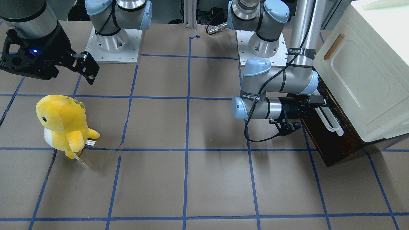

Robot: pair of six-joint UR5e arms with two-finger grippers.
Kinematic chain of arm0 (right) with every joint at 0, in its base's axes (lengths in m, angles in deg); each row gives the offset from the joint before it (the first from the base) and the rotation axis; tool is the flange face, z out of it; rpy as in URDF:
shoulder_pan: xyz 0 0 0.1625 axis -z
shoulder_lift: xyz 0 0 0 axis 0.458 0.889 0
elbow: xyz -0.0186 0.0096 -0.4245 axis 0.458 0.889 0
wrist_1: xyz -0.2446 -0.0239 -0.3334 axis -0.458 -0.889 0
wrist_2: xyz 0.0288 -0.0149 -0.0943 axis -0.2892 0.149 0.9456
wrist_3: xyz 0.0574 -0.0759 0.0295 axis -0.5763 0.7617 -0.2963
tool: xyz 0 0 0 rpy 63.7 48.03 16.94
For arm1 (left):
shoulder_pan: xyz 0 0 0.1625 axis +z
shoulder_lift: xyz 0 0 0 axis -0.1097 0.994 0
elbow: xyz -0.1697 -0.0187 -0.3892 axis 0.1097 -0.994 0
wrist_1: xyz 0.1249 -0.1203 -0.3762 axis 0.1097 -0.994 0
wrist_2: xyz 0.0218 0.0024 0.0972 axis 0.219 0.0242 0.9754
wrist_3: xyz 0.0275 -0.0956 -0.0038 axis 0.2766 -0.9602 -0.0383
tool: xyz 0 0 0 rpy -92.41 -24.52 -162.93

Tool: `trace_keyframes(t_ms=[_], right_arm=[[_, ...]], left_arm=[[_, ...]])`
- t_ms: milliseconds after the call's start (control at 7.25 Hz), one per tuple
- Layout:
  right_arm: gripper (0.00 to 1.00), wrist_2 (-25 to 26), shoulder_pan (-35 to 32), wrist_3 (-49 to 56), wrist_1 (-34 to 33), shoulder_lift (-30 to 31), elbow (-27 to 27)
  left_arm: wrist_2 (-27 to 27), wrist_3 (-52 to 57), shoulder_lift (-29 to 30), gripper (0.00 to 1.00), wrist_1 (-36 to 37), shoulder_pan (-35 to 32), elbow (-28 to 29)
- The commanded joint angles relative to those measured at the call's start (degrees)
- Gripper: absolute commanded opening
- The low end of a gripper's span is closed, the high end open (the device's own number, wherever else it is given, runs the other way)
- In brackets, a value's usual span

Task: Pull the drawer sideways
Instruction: 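Close the left gripper around the white bar handle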

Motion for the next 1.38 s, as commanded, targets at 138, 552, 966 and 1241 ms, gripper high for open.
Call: trace_keyframes(t_ms=[138, 552, 966, 1241], right_arm=[[1.0, 0.0, 0.0, 0.0, 0.0, 0.0, 0.0], [1.0, 0.0, 0.0, 0.0, 0.0, 0.0, 0.0], [1.0, 0.0, 0.0, 0.0, 0.0, 0.0, 0.0], [1.0, 0.0, 0.0, 0.0, 0.0, 0.0, 0.0]], left_arm=[[-0.6, -0.1, 0.9, 0.63, 0.3, 0.0, 0.5], [0.0, -0.5, 1.2, 0.34, 0.7, -0.1, 0.9], [-0.2, -0.7, 1.2, 0.26, 0.8, -0.1, 0.9], [-0.2, -1.3, 1.3, 0.18, 0.7, -0.1, 0.9]])
